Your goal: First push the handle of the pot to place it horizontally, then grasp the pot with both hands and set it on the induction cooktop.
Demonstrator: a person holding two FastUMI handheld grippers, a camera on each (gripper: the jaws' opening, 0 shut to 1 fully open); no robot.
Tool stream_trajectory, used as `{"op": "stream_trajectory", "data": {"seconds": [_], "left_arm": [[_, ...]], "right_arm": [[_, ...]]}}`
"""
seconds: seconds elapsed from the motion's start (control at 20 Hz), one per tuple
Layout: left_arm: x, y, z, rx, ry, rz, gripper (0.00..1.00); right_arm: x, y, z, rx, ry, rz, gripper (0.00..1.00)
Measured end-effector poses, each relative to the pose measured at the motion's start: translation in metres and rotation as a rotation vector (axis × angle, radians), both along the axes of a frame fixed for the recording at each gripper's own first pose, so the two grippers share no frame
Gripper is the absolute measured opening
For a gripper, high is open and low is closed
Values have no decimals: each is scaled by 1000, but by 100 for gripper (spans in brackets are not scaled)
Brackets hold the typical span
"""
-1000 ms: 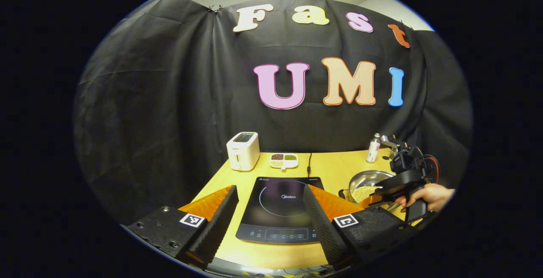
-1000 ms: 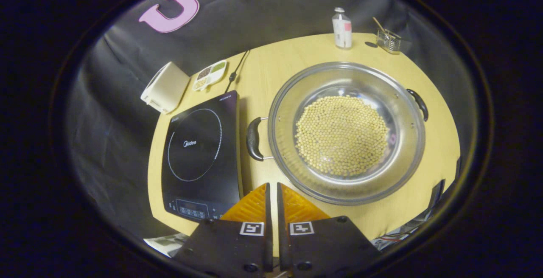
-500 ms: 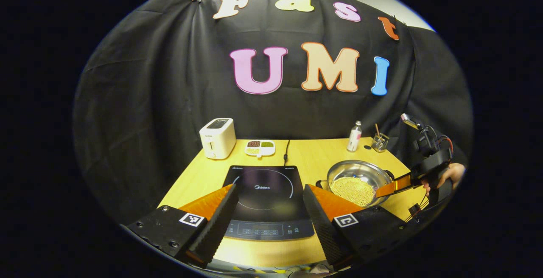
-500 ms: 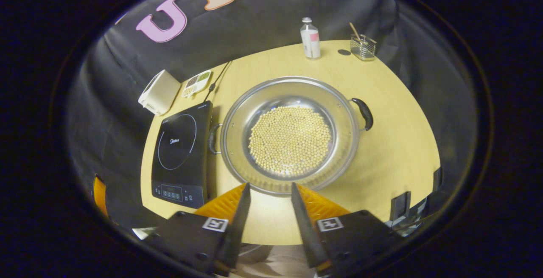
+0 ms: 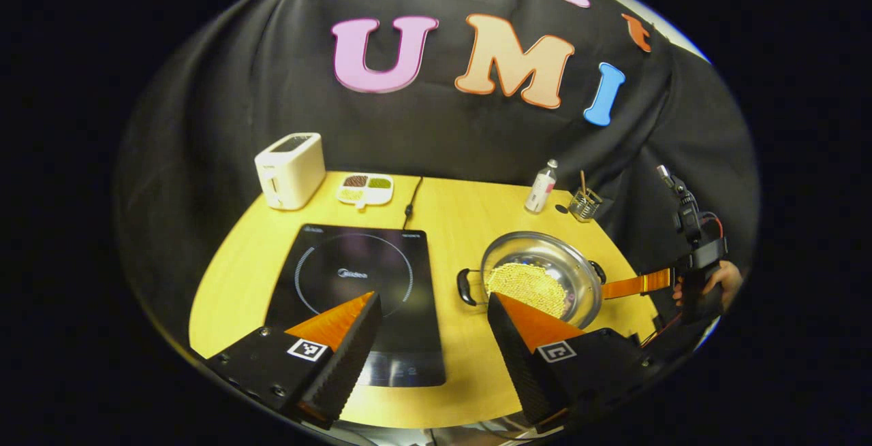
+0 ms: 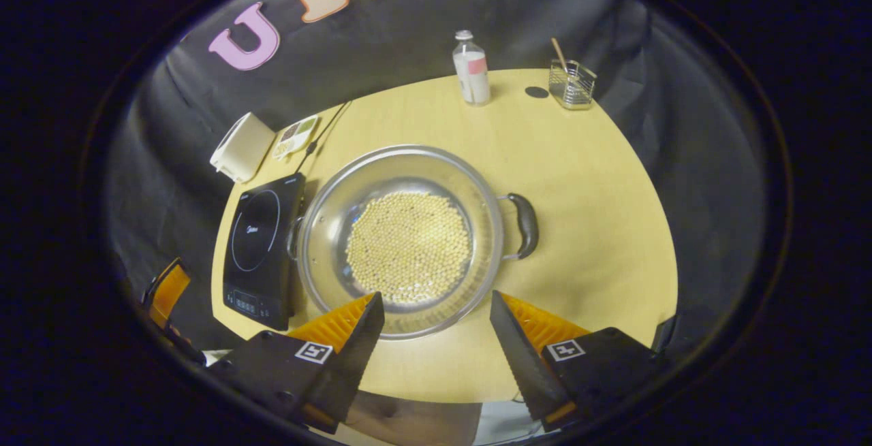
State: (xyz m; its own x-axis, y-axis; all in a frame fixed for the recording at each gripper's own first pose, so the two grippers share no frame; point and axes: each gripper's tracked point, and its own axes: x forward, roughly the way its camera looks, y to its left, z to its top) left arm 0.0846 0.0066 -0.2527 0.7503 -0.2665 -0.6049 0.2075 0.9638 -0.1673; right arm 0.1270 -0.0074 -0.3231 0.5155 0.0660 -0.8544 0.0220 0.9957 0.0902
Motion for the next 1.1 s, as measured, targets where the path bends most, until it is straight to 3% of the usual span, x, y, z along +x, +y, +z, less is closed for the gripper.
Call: {"op": "stream_trajectory", "data": {"seconds": [0.05, 0.25, 0.4, 0.45, 0.5, 0.65, 0.7, 1.05, 1.1], "left_arm": [[6, -8, -7, -13, 35, -1, 100], [25, -38, -40, -35, 169, -21, 96], [37, -64, -61, -106, 265, -32, 96], [41, -68, -68, -118, 298, -26, 96], [45, -71, -76, -120, 327, -25, 96], [57, -76, -97, -109, 390, -22, 96], [61, -76, -105, -102, 408, -13, 100], [79, -76, -143, -48, 519, -2, 97], [81, -77, -150, -39, 537, -5, 100]], "right_arm": [[8, -8, -2, 13, 9, -2, 94], [34, -35, -8, 77, 64, -4, 98], [49, -50, -23, 110, 123, 1, 93], [53, -54, -30, 123, 147, 0, 97], [57, -56, -36, 136, 168, 1, 93], [67, -59, -54, 172, 226, 12, 93], [71, -61, -61, 179, 241, 18, 93], [81, -58, -94, 222, 337, 37, 92], [83, -58, -99, 224, 347, 41, 88]]}}
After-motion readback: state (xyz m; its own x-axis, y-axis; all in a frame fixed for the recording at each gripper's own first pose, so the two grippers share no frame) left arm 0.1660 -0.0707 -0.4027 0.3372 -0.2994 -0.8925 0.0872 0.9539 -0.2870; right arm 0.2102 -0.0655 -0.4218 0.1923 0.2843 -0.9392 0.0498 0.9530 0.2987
